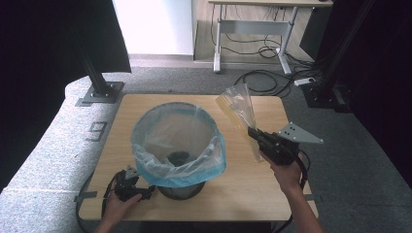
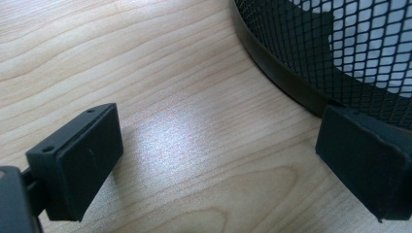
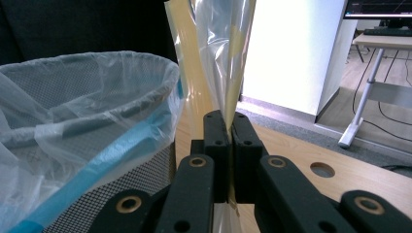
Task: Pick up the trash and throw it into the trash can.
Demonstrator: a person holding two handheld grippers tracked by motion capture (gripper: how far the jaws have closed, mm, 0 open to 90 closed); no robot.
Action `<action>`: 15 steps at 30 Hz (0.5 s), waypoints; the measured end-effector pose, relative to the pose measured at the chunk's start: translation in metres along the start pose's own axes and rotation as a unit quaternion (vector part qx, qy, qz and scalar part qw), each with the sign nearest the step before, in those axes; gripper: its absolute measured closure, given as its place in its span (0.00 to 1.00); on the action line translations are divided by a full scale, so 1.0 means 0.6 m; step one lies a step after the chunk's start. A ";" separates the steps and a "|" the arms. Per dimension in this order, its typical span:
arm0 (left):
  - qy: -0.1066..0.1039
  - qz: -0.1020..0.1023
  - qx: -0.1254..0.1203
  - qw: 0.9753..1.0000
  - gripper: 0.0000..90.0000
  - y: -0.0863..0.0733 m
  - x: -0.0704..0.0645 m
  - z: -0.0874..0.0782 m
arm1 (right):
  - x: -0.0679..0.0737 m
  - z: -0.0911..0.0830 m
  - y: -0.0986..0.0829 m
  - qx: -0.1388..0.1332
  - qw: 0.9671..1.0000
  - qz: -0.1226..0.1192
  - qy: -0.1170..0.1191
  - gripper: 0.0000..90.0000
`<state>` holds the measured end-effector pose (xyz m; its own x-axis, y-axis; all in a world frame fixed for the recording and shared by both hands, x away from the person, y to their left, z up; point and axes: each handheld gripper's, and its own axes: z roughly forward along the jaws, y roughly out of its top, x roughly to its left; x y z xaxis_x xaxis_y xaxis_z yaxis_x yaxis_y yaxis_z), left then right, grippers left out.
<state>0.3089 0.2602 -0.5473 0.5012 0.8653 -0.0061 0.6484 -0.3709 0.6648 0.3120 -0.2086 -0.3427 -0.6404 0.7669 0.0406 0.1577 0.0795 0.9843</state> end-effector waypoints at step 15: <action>0.000 0.000 0.000 1.000 0.03 0.000 0.000 0.000 | 0.018 0.015 0.034 -0.007 1.000 -0.011 0.014 0.97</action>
<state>0.3086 0.2601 -0.5473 0.5007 0.8656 -0.0058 0.6484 -0.3706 0.6650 0.3148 -0.1928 -0.3240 -0.6643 0.7471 0.0242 0.1335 0.0867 0.9872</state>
